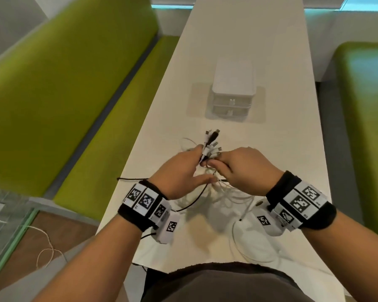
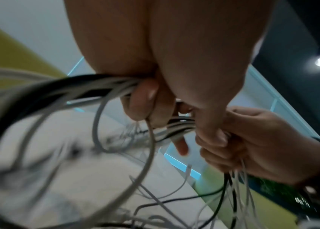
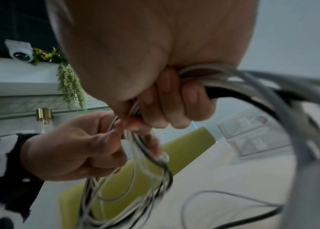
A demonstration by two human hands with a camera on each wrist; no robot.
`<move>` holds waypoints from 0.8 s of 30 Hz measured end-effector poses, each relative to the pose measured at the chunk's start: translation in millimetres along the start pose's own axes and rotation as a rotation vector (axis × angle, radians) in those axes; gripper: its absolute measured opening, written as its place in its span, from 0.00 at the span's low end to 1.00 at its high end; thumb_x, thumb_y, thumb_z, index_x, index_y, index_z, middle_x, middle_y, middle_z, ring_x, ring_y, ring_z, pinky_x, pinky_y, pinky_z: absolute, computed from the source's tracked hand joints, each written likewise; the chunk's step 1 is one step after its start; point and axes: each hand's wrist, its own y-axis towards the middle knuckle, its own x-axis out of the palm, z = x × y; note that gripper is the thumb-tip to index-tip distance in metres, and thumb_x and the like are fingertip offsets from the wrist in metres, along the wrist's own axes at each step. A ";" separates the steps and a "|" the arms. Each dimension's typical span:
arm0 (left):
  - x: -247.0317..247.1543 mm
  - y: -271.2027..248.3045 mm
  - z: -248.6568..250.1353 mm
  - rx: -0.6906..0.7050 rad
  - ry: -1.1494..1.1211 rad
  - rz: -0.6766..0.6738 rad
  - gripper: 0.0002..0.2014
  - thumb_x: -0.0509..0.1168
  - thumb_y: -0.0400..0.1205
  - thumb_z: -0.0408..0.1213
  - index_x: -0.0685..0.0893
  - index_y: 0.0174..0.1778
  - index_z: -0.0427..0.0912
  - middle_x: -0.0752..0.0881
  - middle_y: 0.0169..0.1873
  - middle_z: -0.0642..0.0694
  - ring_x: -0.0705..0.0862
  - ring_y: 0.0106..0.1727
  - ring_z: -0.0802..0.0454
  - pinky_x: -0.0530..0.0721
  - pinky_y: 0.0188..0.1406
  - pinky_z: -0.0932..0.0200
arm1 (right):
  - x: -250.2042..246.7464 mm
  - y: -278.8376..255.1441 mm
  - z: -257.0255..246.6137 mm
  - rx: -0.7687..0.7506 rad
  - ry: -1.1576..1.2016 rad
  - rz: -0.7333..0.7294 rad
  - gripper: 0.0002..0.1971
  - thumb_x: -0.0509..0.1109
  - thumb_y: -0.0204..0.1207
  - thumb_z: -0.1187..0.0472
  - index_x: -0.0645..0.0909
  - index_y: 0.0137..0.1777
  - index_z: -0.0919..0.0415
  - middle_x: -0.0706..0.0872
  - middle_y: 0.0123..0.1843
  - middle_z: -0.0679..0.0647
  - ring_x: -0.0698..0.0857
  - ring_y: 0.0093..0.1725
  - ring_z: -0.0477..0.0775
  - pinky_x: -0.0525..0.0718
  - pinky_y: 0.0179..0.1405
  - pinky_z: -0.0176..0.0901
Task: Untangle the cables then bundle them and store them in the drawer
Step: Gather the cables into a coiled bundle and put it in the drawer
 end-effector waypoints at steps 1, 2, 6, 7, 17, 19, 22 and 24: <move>0.7 0.8 -0.4 -0.006 -0.049 -0.005 0.24 0.71 0.80 0.57 0.75 0.65 0.49 0.83 0.45 0.57 0.81 0.41 0.58 0.78 0.42 0.52 | -2.0 -0.5 0.7 0.007 0.088 -0.031 0.20 0.55 0.89 0.39 0.88 0.58 0.44 0.88 0.37 0.46 0.84 0.39 0.51 0.77 0.38 0.50; -1.5 0.7 -1.1 -0.002 -0.073 0.002 0.20 0.69 0.83 0.55 0.75 0.65 0.50 0.84 0.45 0.57 0.82 0.43 0.57 0.80 0.43 0.51 | -3.7 -1.7 1.9 0.022 0.193 -0.061 0.19 0.59 0.86 0.37 0.87 0.57 0.45 0.87 0.36 0.44 0.83 0.37 0.46 0.78 0.39 0.50; -28.2 -7.1 -10.7 -0.050 -0.024 0.151 0.19 0.64 0.86 0.56 0.76 0.68 0.50 0.86 0.43 0.57 0.85 0.46 0.49 0.83 0.47 0.46 | -7.5 -7.8 17.1 0.171 0.515 -0.006 0.22 0.73 0.73 0.33 0.82 0.36 0.52 0.82 0.27 0.47 0.79 0.27 0.48 0.75 0.32 0.47; -34.6 -9.1 -14.1 -0.075 -0.018 0.190 0.17 0.64 0.86 0.54 0.77 0.66 0.51 0.83 0.39 0.59 0.84 0.44 0.50 0.83 0.44 0.46 | -9.5 -8.6 19.8 0.226 0.575 -0.008 0.23 0.75 0.74 0.35 0.80 0.33 0.54 0.81 0.24 0.49 0.79 0.24 0.49 0.76 0.30 0.45; -69.3 -27.1 -17.3 -0.147 0.130 0.480 0.23 0.60 0.85 0.61 0.75 0.73 0.53 0.91 0.49 0.50 0.88 0.50 0.36 0.86 0.44 0.40 | -7.6 0.5 23.7 0.295 0.425 0.047 0.09 0.75 0.79 0.49 0.83 0.43 0.52 0.89 0.38 0.48 0.86 0.37 0.49 0.83 0.42 0.49; -73.5 -30.5 -21.0 -0.176 0.089 0.519 0.23 0.62 0.87 0.56 0.73 0.77 0.56 0.90 0.54 0.52 0.87 0.55 0.37 0.85 0.48 0.41 | -9.7 -3.7 25.1 0.297 0.421 0.049 0.04 0.75 0.78 0.54 0.85 0.42 0.50 0.89 0.37 0.48 0.86 0.38 0.48 0.84 0.43 0.50; -80.3 -32.1 -30.2 -0.216 0.080 0.545 0.22 0.61 0.87 0.56 0.73 0.76 0.56 0.90 0.56 0.53 0.87 0.57 0.38 0.85 0.50 0.39 | -14.0 -9.3 25.9 0.267 0.432 -0.022 0.03 0.75 0.79 0.57 0.85 0.45 0.47 0.88 0.38 0.47 0.86 0.35 0.46 0.82 0.38 0.43; -83.2 -31.4 -37.6 -0.265 0.078 0.558 0.21 0.61 0.86 0.57 0.74 0.74 0.54 0.90 0.55 0.50 0.87 0.56 0.37 0.85 0.51 0.37 | -14.7 -12.6 27.2 0.239 0.536 0.024 0.06 0.73 0.82 0.57 0.84 0.56 0.46 0.87 0.42 0.45 0.88 0.33 0.47 0.85 0.37 0.39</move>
